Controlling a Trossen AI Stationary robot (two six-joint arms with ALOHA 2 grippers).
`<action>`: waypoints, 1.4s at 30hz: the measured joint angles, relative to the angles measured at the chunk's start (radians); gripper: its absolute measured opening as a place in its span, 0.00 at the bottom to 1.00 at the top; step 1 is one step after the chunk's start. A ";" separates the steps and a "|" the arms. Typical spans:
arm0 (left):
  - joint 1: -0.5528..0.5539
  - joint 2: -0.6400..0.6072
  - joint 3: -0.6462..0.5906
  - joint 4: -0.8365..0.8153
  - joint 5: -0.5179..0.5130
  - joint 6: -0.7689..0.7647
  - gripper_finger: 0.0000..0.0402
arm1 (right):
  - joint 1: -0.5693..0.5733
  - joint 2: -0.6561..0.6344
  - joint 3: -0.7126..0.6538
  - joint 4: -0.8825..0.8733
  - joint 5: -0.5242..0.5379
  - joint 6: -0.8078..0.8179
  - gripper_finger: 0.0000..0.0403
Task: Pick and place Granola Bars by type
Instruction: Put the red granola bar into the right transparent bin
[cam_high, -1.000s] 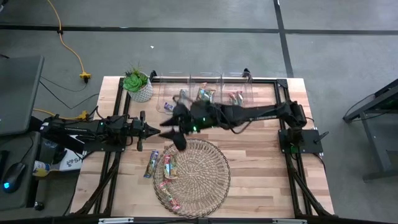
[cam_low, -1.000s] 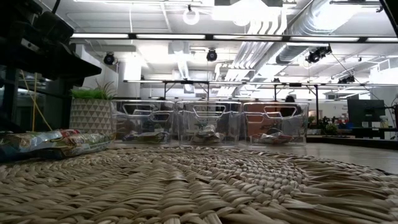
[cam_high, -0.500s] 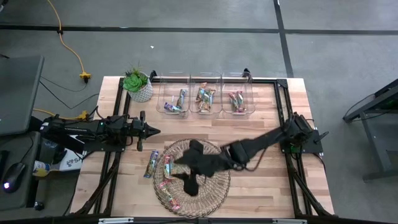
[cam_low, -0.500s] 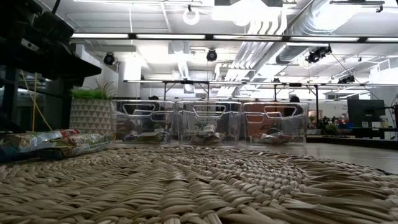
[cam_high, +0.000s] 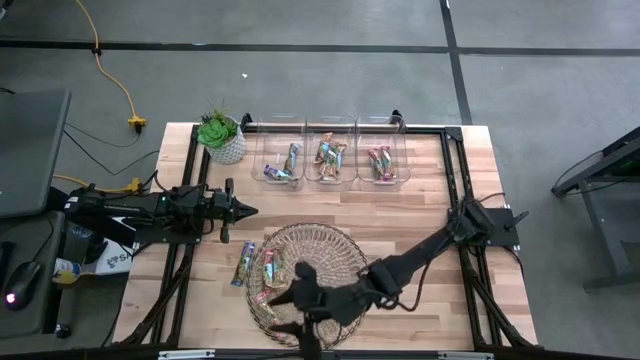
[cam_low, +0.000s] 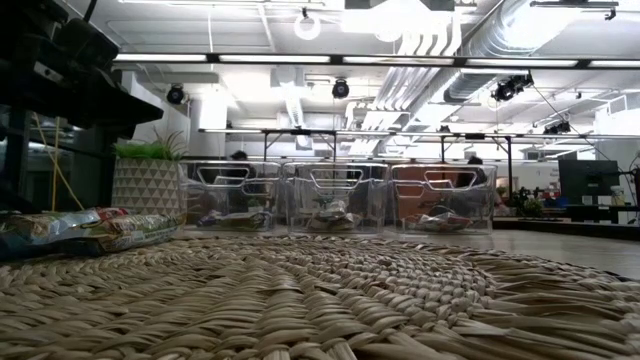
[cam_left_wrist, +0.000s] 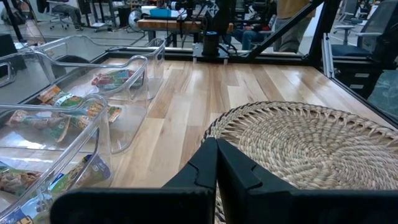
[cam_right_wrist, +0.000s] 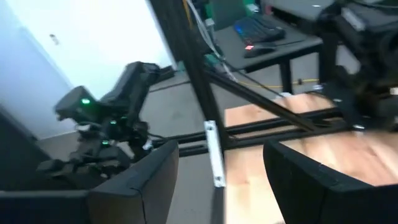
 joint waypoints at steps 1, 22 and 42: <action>0.000 0.000 0.000 0.000 0.000 0.000 0.00 | 0.004 0.018 0.025 -0.006 -0.006 -0.004 0.55; 0.000 0.000 0.000 0.000 0.000 0.000 0.00 | -0.021 0.279 0.279 -0.152 -0.047 0.036 0.55; 0.000 0.000 0.000 0.000 0.000 0.000 0.00 | -0.011 0.437 0.278 -0.286 0.161 0.116 0.55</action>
